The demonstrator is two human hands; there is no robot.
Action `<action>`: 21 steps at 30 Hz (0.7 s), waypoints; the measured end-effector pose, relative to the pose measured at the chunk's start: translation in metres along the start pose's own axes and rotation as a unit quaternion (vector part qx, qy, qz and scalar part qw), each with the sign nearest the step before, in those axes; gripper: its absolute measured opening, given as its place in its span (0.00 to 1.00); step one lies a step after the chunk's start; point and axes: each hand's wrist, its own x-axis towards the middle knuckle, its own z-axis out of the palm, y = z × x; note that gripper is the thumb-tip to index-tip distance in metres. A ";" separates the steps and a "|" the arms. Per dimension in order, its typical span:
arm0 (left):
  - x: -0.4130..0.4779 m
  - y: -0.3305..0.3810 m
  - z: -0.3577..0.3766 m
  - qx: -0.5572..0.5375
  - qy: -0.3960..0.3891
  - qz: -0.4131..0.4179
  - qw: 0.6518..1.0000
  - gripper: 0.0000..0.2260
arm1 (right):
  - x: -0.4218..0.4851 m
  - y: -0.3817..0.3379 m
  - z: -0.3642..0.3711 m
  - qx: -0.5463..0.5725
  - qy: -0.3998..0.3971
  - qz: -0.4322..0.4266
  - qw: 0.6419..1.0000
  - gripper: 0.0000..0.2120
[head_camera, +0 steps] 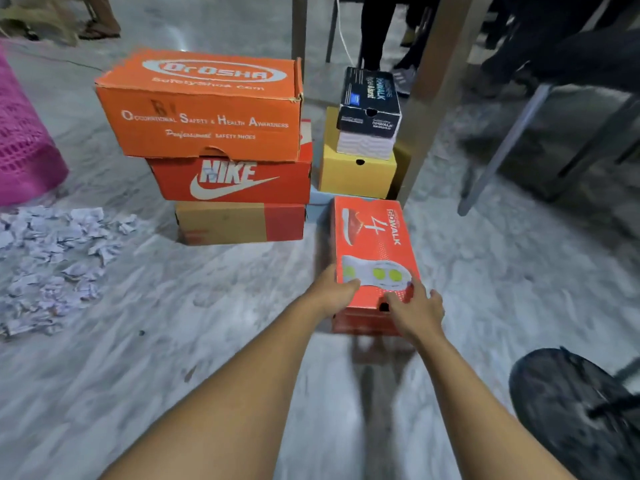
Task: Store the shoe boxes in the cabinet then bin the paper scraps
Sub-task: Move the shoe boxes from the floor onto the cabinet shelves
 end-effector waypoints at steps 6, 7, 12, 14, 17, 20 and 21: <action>0.025 -0.020 0.017 -0.005 0.082 -0.059 0.995 0.14 | -0.002 0.009 -0.001 0.090 0.030 0.016 0.995 0.38; 0.027 -0.025 0.012 0.010 0.091 -0.074 0.993 0.14 | -0.003 0.014 -0.002 0.081 0.050 0.041 0.995 0.37; 0.019 -0.057 -0.030 0.011 0.047 -0.166 0.985 0.27 | -0.012 0.057 -0.003 0.229 -0.008 0.095 0.969 0.23; 0.012 -0.069 -0.031 0.002 0.015 -0.180 0.984 0.31 | -0.015 0.065 -0.001 0.302 -0.077 0.104 0.944 0.20; 0.005 -0.078 -0.018 -0.038 -0.023 -0.141 0.989 0.24 | -0.023 0.064 0.004 0.354 -0.163 0.076 0.918 0.22; 0.003 -0.079 -0.016 -0.053 -0.008 -0.123 0.991 0.21 | -0.027 0.059 0.010 0.372 -0.172 0.037 0.912 0.37; 0.001 -0.077 -0.020 -0.057 -0.003 -0.123 0.991 0.18 | -0.027 0.058 0.011 0.381 -0.174 0.027 0.908 0.39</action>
